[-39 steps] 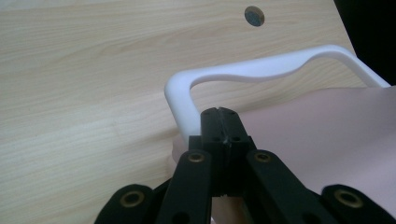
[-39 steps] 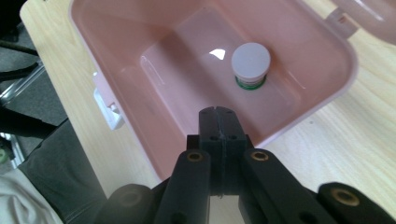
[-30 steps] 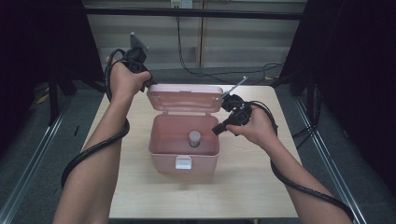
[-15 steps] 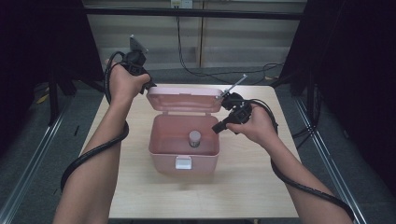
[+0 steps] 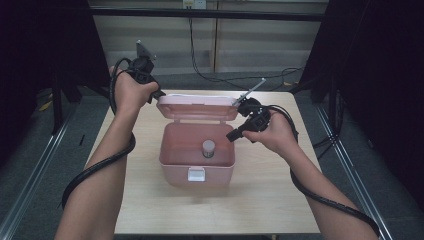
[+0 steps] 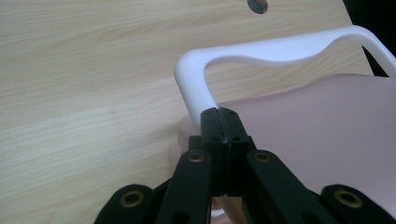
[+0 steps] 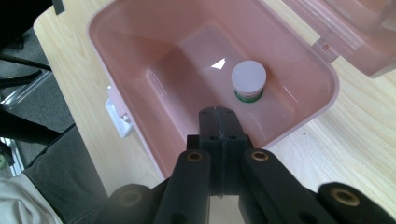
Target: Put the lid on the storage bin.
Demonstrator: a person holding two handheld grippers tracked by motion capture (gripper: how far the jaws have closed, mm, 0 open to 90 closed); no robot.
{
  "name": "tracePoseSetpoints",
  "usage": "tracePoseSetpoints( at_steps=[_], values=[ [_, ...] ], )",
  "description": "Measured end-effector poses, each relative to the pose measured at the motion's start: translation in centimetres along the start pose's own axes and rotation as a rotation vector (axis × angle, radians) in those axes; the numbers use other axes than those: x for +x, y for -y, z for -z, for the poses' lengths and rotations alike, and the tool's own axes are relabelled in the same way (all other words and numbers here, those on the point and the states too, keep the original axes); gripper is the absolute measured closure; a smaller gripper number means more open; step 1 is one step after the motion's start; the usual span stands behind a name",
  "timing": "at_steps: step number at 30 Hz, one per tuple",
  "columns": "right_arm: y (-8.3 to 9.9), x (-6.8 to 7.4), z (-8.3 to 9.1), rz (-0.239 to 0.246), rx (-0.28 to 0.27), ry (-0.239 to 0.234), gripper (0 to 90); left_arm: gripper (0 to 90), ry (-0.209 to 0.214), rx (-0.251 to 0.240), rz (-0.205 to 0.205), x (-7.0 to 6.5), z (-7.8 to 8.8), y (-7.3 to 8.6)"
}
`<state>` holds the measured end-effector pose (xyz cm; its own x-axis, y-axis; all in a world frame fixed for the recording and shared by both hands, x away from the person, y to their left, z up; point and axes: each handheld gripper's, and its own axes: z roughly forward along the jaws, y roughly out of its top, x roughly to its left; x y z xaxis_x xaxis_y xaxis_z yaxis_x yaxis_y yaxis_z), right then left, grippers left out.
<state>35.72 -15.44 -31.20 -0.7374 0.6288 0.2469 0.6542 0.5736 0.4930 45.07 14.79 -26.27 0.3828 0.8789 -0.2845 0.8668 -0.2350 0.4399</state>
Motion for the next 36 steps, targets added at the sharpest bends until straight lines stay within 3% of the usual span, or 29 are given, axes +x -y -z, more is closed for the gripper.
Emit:
tracePoseSetpoints(
  at_steps=[11,33,36],
  values=[
    [0.4,-0.1,0.8,-0.003,-0.019,-0.001,90.0,90.0,-0.001,-0.003,-0.015,-0.2,0.0,0.7],
    [0.9,0.3,-0.2,0.02,-0.005,-0.012,90.0,90.0,-0.004,-0.027,-0.021,0.5,0.2,2.4],
    [1.1,0.3,-0.4,0.025,-0.004,-0.012,90.0,83.7,-0.001,-0.043,-0.023,0.8,0.2,2.7]
  ],
)
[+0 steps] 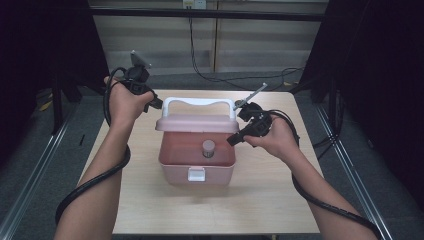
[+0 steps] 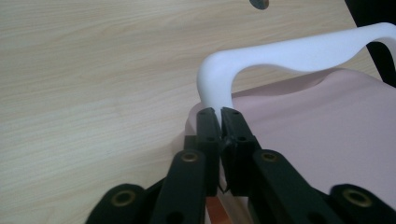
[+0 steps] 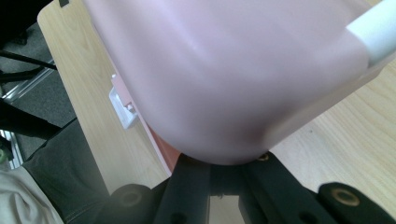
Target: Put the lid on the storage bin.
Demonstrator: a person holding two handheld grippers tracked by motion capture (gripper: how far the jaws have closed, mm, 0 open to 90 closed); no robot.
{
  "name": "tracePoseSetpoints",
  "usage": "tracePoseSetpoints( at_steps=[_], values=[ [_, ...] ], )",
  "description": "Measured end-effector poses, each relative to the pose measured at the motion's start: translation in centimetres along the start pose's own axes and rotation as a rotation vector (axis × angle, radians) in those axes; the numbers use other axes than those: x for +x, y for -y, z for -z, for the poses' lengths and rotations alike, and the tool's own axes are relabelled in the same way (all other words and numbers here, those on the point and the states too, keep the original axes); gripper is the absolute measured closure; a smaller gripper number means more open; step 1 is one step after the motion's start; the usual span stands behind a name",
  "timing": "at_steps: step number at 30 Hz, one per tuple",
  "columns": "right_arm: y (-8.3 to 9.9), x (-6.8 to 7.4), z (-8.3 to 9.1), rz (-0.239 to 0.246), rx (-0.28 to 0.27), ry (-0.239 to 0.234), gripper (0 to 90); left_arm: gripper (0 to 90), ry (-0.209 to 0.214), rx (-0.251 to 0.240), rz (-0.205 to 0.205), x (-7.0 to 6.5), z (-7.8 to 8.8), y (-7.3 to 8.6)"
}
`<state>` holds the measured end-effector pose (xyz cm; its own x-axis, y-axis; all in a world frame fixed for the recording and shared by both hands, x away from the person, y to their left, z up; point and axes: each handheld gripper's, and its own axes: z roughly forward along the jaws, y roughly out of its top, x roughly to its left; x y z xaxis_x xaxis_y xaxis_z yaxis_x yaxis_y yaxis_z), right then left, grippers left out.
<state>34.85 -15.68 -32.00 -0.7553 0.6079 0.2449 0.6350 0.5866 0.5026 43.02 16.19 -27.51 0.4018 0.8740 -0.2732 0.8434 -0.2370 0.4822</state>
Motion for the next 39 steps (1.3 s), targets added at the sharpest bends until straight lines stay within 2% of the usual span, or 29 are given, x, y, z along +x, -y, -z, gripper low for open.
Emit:
tracePoseSetpoints(
  at_steps=[3,5,8,14,18,25,33,34,39],
  values=[
    [0.2,0.0,-0.2,0.004,0.001,-0.001,90.0,76.6,-0.008,-0.021,-0.002,0.4,0.0,0.3],
    [0.3,0.1,-0.3,0.005,0.006,-0.002,90.0,64.2,-0.018,-0.045,-0.011,0.7,0.0,0.5],
    [0.5,0.1,-0.4,0.016,0.006,0.001,90.0,53.7,-0.021,-0.072,-0.008,1.2,0.0,0.9],
    [0.8,0.0,-0.5,0.013,0.01,-0.003,90.0,42.7,-0.028,-0.089,-0.02,2.0,-0.3,2.1],
    [1.1,-0.1,-0.7,0.013,0.009,-0.008,90.0,35.3,-0.023,-0.108,-0.01,2.8,-0.7,2.9],
    [1.3,0.1,-0.8,0.022,0.014,-0.01,90.0,29.1,-0.025,-0.128,-0.018,3.7,-1.2,4.3],
    [1.5,0.2,-0.9,0.033,0.018,-0.008,90.0,27.5,-0.029,-0.143,-0.015,4.7,-1.4,5.9],
    [1.5,0.2,-0.9,0.033,0.018,-0.01,90.0,27.0,-0.026,-0.157,-0.002,4.8,-1.5,6.1],
    [1.6,0.2,-0.9,0.042,0.022,-0.008,88.1,25.2,-0.024,-0.153,-0.003,5.7,-1.9,7.2]
  ],
)
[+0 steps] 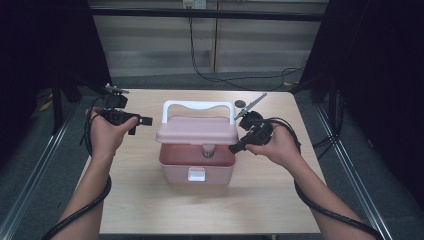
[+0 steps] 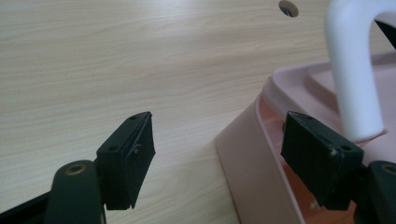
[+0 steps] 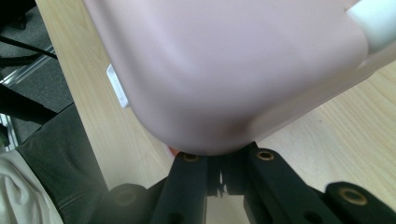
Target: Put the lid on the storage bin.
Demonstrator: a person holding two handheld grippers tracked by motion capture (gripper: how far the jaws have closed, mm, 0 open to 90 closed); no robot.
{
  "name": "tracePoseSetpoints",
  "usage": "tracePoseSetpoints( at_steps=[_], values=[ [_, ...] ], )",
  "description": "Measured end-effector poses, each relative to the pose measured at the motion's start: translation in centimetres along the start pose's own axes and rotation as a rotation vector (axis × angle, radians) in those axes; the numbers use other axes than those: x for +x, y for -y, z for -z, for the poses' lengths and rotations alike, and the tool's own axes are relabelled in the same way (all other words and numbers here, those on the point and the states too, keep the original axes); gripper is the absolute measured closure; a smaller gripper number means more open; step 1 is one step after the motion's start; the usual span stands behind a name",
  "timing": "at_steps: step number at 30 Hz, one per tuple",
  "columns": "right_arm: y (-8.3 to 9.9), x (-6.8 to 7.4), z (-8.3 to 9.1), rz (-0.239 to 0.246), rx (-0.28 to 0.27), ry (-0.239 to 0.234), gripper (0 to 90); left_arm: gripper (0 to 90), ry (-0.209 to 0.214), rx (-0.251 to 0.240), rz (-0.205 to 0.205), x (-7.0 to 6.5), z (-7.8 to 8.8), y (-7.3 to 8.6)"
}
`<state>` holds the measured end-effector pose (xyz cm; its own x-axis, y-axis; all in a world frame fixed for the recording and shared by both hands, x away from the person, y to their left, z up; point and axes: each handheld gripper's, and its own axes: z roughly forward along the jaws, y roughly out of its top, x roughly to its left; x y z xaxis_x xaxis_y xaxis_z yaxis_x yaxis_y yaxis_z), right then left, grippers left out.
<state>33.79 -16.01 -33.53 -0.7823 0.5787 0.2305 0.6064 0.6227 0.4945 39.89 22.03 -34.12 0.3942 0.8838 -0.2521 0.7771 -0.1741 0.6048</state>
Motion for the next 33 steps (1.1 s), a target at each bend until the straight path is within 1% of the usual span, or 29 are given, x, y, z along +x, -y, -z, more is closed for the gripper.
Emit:
tracePoseSetpoints(
  at_steps=[2,4,6,7,8,9,11,13,14,15,16,18,19,20,22,24,25,26,27,28,29,31,33],
  values=[
    [0.1,0.0,0.0,0.002,0.004,-0.001,87.6,23.9,-0.004,0.006,0.007,0.2,-0.3,0.5],
    [0.2,0.0,-0.1,-0.003,0.004,-0.007,86.7,23.1,0.0,0.002,0.009,0.6,-0.7,1.1],
    [0.3,0.1,-0.2,0.004,0.003,-0.002,85.5,22.8,-0.002,-0.008,0.028,1.0,-1.1,1.7],
    [0.3,0.1,-0.3,0.001,0.006,-0.003,85.2,22.3,-0.001,-0.002,0.029,1.2,-1.2,1.9],
    [0.4,0.2,-0.4,0.005,0.008,-0.002,85.2,21.9,-0.001,0.003,0.039,1.3,-1.3,2.1],
    [0.4,0.2,-0.4,0.011,0.005,-0.002,84.5,21.8,-0.005,0.012,0.032,1.5,-1.5,2.4],
    [0.5,0.1,-0.4,0.006,0.01,-0.003,82.4,21.8,-0.009,0.021,0.031,1.6,-1.8,2.8],
    [0.6,0.1,-0.4,0.005,0.006,-0.003,81.4,21.4,-0.015,0.021,0.031,1.8,-2.2,3.2],
    [0.6,0.0,-0.4,0.005,0.006,-0.001,80.7,21.4,-0.007,0.025,0.032,2.0,-2.4,3.5],
    [0.7,0.0,-0.5,0.006,0.007,-0.002,78.5,21.3,-0.014,0.028,0.03,2.0,-2.6,3.8],
    [0.8,0.0,-0.5,0.01,0.005,0.003,78.3,21.3,-0.018,0.03,0.03,2.0,-2.8,3.9],
    [0.9,-0.1,-0.5,0.005,0.008,0.005,77.3,21.3,-0.014,0.044,0.031,2.1,-3.4,4.5],
    [1.0,-0.1,-0.5,0.002,0.0,0.008,76.3,21.3,-0.011,0.048,0.032,2.2,-3.6,4.7],
    [1.0,-0.1,-0.5,0.0,0.002,-0.001,75.6,21.3,-0.01,0.052,0.035,2.3,-3.7,4.9],
    [1.0,-0.1,-0.7,0.008,0.011,0.004,73.0,21.4,-0.009,0.056,0.044,2.4,-4.2,5.3],
    [1.1,-0.1,-0.9,0.011,0.02,0.012,69.5,21.5,-0.012,0.067,0.039,2.6,-4.5,5.8],
    [1.2,-0.1,-1.0,0.008,0.023,0.018,67.9,21.8,-0.011,0.066,0.047,2.6,-4.6,5.9],
    [1.2,-0.1,-1.0,0.004,0.023,0.018,66.7,21.8,-0.013,0.075,0.04,2.7,-4.8,6.1],
    [1.3,-0.2,-1.1,0.008,0.025,0.017,65.1,21.9,-0.014,0.076,0.045,2.8,-4.9,6.3],
    [1.3,-0.2,-1.1,0.002,0.026,0.022,62.8,21.9,-0.016,0.081,0.05,2.9,-5.1,6.5],
    [1.3,-0.3,-1.2,0.0,0.03,0.024,60.9,22.1,-0.018,0.087,0.044,3.0,-5.2,6.6],
    [1.4,-0.3,-1.3,0.008,0.042,0.02,59.9,22.1,-0.018,0.093,0.049,3.1,-5.4,6.9],
    [1.4,-0.2,-1.4,0.006,0.048,0.019,57.1,22.4,-0.021,0.095,0.055,3.2,-5.6,7.2]
  ],
)
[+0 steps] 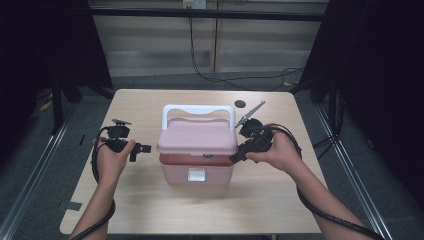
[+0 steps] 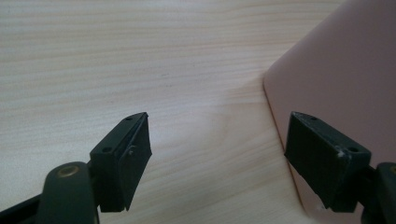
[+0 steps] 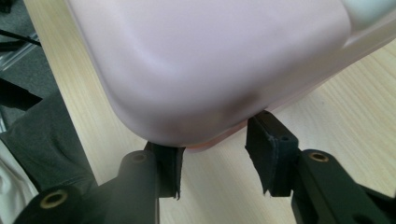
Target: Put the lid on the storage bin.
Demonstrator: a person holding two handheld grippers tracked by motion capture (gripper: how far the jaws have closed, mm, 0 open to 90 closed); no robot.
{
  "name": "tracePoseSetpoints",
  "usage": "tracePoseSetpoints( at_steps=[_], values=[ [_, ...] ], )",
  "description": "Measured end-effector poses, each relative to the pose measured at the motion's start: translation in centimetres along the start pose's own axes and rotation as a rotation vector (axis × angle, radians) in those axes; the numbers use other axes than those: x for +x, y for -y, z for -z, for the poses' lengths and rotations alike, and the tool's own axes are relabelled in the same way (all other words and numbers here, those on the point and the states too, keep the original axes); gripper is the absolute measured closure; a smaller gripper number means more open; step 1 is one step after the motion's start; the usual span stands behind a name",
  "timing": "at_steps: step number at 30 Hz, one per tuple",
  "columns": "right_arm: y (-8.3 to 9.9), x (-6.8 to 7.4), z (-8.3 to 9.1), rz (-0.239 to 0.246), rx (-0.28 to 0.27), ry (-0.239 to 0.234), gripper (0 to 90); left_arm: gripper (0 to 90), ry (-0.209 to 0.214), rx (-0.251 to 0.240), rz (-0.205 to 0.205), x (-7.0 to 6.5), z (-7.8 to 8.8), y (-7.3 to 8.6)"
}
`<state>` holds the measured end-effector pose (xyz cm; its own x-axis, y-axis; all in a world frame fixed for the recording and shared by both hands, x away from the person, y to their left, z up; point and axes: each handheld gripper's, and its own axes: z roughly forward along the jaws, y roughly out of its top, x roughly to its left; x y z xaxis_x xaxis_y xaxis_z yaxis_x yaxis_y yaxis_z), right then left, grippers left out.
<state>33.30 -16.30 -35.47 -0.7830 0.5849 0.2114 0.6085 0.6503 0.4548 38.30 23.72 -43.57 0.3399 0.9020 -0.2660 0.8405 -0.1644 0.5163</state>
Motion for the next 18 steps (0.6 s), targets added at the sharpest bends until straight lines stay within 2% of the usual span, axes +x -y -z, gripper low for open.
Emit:
tracePoseSetpoints(
  at_steps=[10,14,18],
  values=[
    [0.6,-0.3,0.1,-0.017,0.009,-0.002,43.9,23.1,0.004,0.018,0.014,0.4,-0.8,1.0],
    [1.4,-0.6,-0.3,-0.025,0.037,0.007,39.3,23.1,0.006,0.013,0.019,0.4,-1.1,1.3],
    [2.3,-1.0,-0.5,-0.034,0.024,-0.005,36.3,23.1,0.008,0.017,0.017,0.6,-1.5,1.7]
  ],
)
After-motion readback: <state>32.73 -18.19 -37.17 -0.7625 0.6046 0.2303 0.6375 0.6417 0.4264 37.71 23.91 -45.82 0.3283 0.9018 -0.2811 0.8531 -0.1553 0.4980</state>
